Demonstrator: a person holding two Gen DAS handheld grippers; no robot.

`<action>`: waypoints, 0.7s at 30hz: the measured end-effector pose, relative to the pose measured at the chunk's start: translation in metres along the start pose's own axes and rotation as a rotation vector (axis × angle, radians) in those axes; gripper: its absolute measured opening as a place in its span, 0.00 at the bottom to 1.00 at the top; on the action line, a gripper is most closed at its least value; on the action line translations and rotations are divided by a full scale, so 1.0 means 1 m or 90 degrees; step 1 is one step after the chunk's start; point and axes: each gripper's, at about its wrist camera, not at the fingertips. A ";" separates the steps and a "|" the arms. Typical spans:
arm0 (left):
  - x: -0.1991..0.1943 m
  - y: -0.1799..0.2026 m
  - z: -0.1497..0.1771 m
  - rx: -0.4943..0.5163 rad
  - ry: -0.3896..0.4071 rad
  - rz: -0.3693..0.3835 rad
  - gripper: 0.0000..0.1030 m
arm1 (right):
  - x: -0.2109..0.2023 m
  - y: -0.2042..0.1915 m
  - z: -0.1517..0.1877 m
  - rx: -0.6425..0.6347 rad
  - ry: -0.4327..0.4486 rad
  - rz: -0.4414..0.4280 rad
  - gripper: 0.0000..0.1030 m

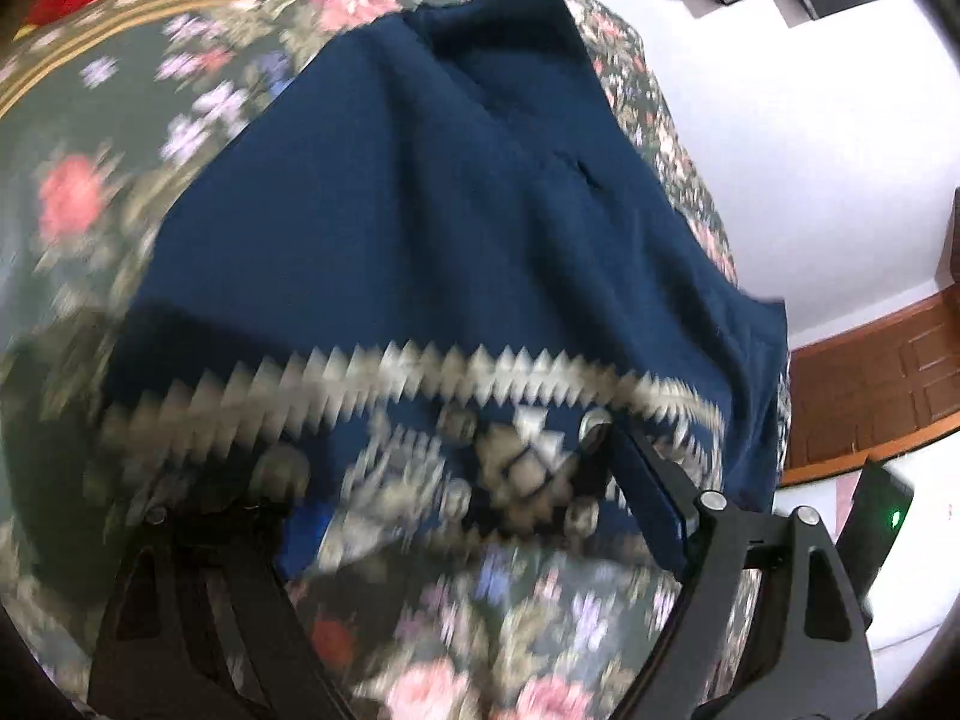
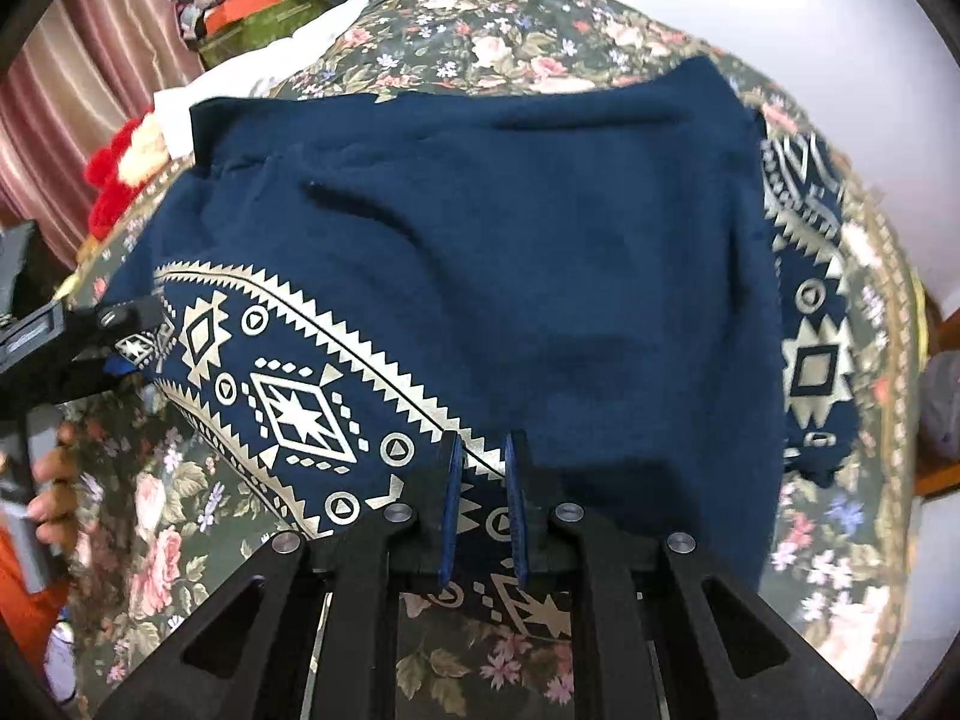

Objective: Fold large clothes

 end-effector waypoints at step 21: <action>-0.075 0.084 -0.006 0.135 0.215 -0.020 0.17 | -0.045 -0.022 -0.028 0.065 0.106 -0.151 0.09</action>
Point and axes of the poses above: each gripper's, at about its wrist camera, not at the fingertips, and x roughly the way its jaws point, y to its right, z to its underside, and after that the axes turned 15 degrees about -x, right-handed
